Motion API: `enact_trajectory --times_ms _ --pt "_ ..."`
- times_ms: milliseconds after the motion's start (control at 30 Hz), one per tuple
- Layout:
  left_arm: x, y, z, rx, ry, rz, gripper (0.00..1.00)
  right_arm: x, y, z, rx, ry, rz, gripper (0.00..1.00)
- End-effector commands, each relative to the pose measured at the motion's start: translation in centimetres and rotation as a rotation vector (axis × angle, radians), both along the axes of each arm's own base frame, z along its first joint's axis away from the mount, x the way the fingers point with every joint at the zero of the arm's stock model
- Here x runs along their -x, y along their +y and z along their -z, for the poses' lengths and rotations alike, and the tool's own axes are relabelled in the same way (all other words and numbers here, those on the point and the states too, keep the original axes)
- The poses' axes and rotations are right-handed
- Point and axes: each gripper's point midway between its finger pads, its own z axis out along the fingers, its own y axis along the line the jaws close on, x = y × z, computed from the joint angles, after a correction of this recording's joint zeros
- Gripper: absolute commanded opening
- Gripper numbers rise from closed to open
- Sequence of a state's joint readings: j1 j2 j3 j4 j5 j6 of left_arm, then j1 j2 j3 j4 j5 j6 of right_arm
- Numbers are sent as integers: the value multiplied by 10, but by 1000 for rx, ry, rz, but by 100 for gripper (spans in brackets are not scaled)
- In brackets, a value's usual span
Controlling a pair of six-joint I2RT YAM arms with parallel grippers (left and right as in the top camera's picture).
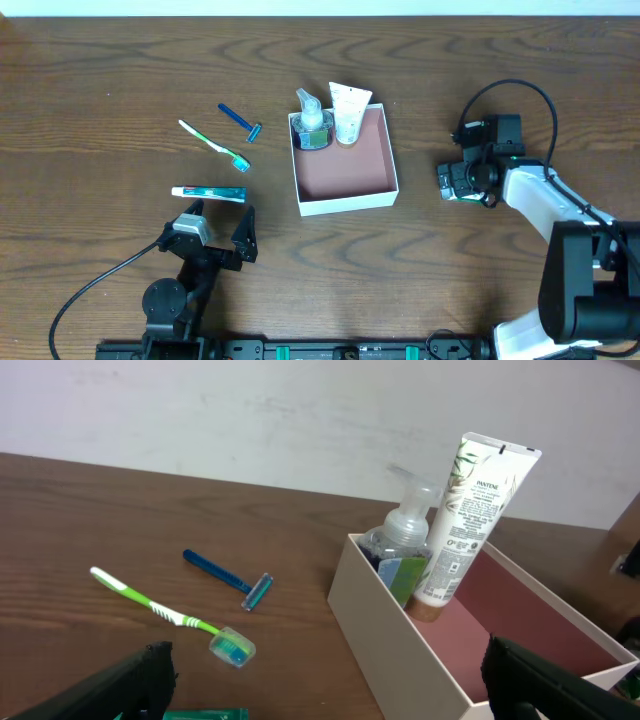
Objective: Pack container
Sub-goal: 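Lower the right gripper and grasp the soap bar package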
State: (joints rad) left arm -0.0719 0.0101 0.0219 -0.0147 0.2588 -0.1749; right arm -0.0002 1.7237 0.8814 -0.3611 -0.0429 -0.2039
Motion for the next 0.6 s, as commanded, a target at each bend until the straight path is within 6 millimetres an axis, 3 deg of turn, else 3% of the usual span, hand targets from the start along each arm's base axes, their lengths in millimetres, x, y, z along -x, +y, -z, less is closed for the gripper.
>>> enact_trajectory --times_ms 0,133,333,567 --pt "0 0 17 -16 48 6 98 10 3 13 -29 54 -16 99" --pt "0 0 17 -16 48 6 98 17 3 16 -47 87 31 96" --pt "0 0 17 -16 48 6 98 21 3 17 -54 105 54 75" --pt "0 0 17 -16 48 6 98 26 3 18 -61 127 81 69"
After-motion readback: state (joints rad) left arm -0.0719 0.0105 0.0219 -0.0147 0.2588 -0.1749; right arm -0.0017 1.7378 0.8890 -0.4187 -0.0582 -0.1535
